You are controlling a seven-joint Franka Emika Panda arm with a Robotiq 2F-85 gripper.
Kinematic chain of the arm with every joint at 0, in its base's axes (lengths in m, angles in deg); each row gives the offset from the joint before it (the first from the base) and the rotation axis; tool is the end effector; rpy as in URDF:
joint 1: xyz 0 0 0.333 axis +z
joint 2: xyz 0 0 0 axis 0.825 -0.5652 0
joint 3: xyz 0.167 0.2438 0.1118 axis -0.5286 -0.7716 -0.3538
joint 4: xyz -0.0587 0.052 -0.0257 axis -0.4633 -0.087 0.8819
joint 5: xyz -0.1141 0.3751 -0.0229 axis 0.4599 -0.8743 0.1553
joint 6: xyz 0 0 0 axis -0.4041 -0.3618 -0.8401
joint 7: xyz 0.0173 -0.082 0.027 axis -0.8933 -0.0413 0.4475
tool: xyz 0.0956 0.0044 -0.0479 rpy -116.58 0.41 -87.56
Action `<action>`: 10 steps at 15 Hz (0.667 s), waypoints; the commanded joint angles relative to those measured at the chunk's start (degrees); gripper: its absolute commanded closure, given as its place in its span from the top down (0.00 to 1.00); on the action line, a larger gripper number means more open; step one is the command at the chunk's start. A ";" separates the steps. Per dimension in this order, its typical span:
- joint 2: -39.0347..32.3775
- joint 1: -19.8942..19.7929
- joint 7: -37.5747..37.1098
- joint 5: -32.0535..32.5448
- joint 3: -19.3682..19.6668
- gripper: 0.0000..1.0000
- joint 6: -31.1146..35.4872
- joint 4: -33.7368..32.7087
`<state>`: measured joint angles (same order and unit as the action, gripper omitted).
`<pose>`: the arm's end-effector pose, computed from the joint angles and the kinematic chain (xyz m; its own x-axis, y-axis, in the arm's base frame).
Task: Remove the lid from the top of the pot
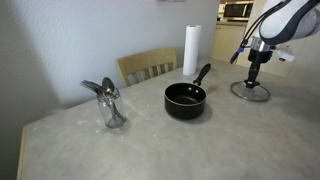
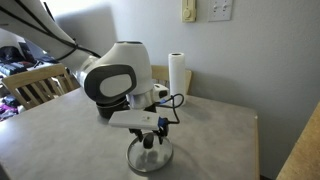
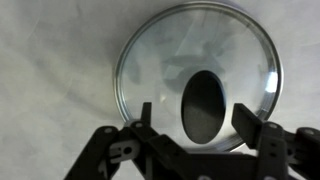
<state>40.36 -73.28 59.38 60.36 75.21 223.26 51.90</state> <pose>0.5437 -0.2227 0.1820 0.9470 0.3211 -0.0034 0.3206 -0.9447 0.0691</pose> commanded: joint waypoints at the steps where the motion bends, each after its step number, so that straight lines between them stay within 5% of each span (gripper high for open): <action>1: 3.11 -1.55 -0.09 0.13 -0.73 1.00 -0.38 1.42; 10: 16.24 -0.61 1.72 -2.26 -0.05 1.00 -10.38 3.69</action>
<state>51.83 -74.08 60.18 59.19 74.94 216.35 53.50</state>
